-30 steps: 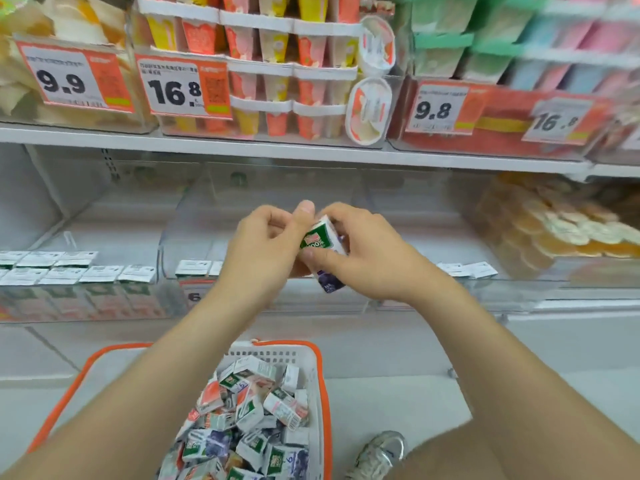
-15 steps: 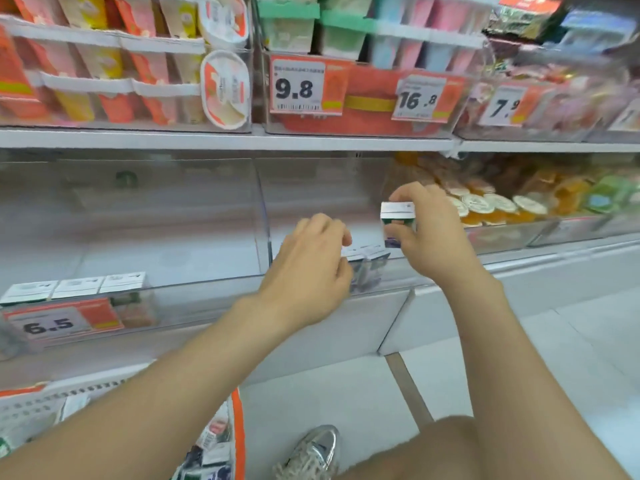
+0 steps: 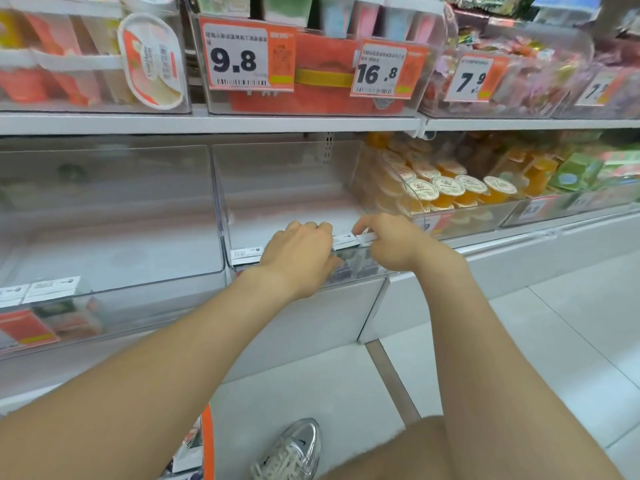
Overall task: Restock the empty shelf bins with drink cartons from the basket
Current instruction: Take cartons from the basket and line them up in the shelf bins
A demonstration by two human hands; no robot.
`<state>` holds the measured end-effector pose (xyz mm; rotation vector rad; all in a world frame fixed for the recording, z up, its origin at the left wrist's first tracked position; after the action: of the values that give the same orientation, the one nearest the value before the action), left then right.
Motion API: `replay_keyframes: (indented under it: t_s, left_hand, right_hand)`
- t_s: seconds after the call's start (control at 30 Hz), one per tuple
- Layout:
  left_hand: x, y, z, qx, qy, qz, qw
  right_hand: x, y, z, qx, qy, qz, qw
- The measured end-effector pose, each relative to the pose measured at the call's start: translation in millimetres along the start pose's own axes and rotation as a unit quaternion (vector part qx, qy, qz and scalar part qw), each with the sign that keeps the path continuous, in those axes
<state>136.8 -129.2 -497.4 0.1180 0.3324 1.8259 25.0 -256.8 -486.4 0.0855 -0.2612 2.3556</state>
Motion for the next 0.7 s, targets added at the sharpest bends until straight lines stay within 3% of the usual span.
replay_keyframes:
  t_s: [0.13,0.3,0.5,0.7]
  left_hand:
    - [-10.4,-6.1,1.4,0.041,-0.014,0.000,0.999]
    - [-14.0,-8.9,1.3,0.079,-0.025,0.007,0.997]
    - [-8.9,-8.3,1.8,0.051,0.027,-0.004,0.998]
    - [2.7,-13.6,4.9,0.014,0.038,-0.027,0.999]
  right_hand:
    - [-1.1,-6.9,-7.1,0.020,-0.008,-0.020,1.000]
    - [-2.3,-18.9,-9.2,0.067,0.010,0.016,0.998]
    - [-7.5,-21.3,-16.3,0.102,0.004,-0.007,0.995]
    - [9.5,-15.1,-5.7,-0.002,0.035,0.012,0.999]
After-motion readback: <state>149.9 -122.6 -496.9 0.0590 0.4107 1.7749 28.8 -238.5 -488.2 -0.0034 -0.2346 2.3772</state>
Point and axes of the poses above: each hand's wrist, its own x-axis away from the middle knuckle, its own z-axis out of the back of the hand, y = z × x, the point moved 5 cm from there along -x, towards the middle knuckle, and after that the axes turned 7 degrees about x, right-handed, at the moved point
